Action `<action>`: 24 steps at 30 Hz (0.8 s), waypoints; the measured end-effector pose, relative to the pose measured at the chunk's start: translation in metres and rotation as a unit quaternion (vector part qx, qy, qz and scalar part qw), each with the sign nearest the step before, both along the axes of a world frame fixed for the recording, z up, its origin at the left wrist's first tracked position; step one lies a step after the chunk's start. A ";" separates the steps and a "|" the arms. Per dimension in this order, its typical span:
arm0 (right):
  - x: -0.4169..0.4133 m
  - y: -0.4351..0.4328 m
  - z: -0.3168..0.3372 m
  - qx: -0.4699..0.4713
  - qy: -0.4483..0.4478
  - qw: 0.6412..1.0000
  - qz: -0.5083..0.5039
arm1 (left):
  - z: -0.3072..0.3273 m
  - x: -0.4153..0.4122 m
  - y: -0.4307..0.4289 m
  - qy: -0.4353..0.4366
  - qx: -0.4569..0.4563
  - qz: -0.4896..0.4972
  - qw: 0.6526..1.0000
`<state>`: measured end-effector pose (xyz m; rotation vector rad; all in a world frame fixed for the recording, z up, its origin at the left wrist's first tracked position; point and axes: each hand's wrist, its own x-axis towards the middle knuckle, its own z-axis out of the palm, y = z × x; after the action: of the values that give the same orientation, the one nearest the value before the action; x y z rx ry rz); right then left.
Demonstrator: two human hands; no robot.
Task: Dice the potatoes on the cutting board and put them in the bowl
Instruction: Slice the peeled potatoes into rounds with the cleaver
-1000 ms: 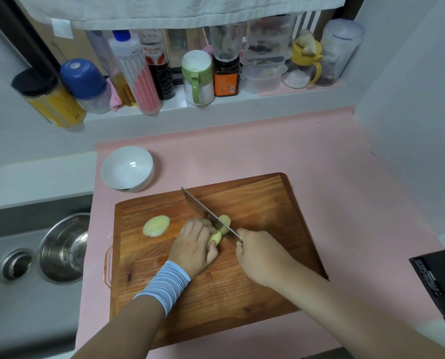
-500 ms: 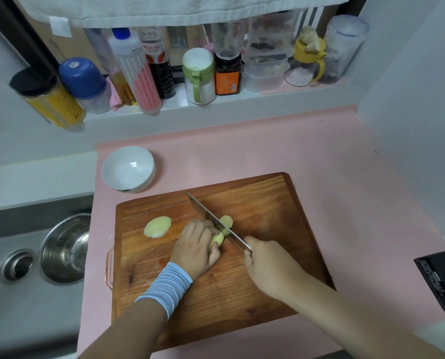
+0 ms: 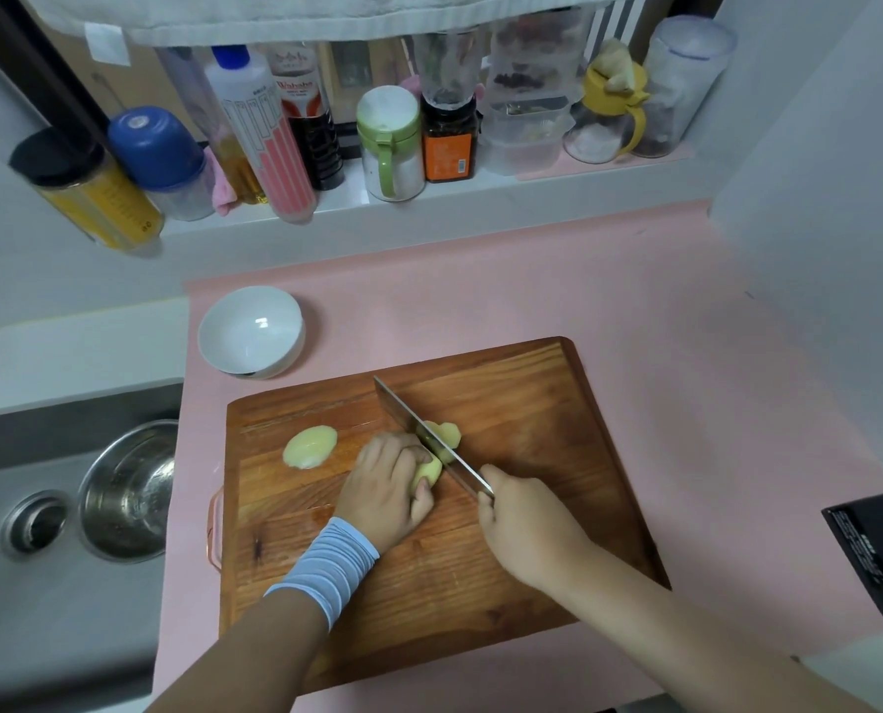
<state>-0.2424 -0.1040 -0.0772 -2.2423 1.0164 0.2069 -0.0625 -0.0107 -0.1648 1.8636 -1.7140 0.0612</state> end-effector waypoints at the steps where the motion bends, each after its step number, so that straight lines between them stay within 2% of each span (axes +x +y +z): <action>1: 0.002 -0.001 0.000 0.000 -0.001 1.000 -0.003 | 0.000 0.000 0.001 0.001 0.005 -0.002 1.000; 6: 0.000 0.001 0.006 0.006 0.002 1.000 -0.017 | 0.005 -0.001 0.004 0.012 0.027 0.000 1.000; 14: -0.009 0.015 0.029 -0.066 -0.023 0.997 0.010 | 0.002 -0.005 0.008 0.000 0.003 0.021 1.000; 24: -0.012 0.028 0.041 -0.086 -0.008 0.996 0.029 | -0.004 -0.007 0.007 -0.019 -0.025 0.045 0.999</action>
<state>-0.2541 -0.0759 -0.0363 -2.4265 0.9945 0.1299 -0.0699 -0.0034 -0.1687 1.9137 -1.6389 0.1748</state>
